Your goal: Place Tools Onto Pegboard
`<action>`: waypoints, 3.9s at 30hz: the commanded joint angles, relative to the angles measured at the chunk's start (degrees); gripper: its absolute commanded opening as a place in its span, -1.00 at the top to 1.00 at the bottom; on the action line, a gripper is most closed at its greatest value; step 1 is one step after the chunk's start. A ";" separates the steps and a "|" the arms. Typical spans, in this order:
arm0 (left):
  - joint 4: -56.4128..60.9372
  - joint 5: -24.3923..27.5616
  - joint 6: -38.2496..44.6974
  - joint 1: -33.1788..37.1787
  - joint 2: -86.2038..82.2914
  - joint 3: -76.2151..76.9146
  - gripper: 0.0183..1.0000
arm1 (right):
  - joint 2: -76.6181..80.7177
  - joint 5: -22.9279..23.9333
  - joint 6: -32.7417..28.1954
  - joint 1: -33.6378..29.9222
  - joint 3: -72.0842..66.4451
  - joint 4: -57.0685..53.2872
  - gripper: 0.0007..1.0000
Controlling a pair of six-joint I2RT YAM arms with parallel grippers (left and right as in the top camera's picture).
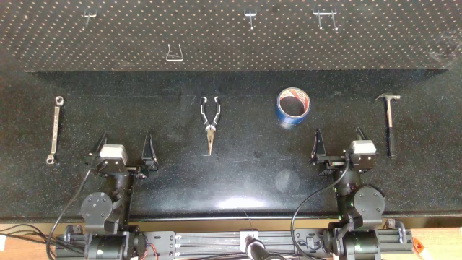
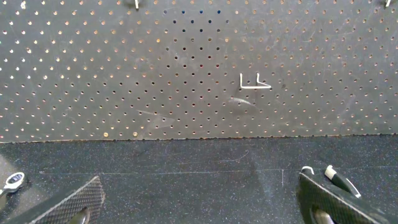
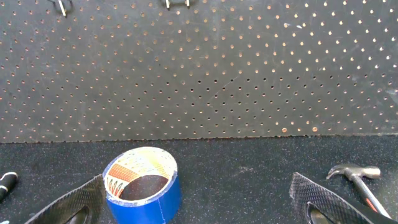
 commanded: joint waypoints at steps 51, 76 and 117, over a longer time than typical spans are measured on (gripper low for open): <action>-44.74 20.61 51.78 60.19 92.96 65.90 -0.99 | -0.68 -0.90 -0.81 0.28 -0.15 -0.24 -0.93; -31.21 9.81 40.48 47.32 108.67 69.79 -0.99 | -0.68 -0.90 -0.81 0.28 -0.15 -0.24 -0.93; -40.04 21.86 32.63 43.25 75.08 69.77 0.98 | -0.68 -0.90 -0.81 0.28 -0.15 -0.24 -0.93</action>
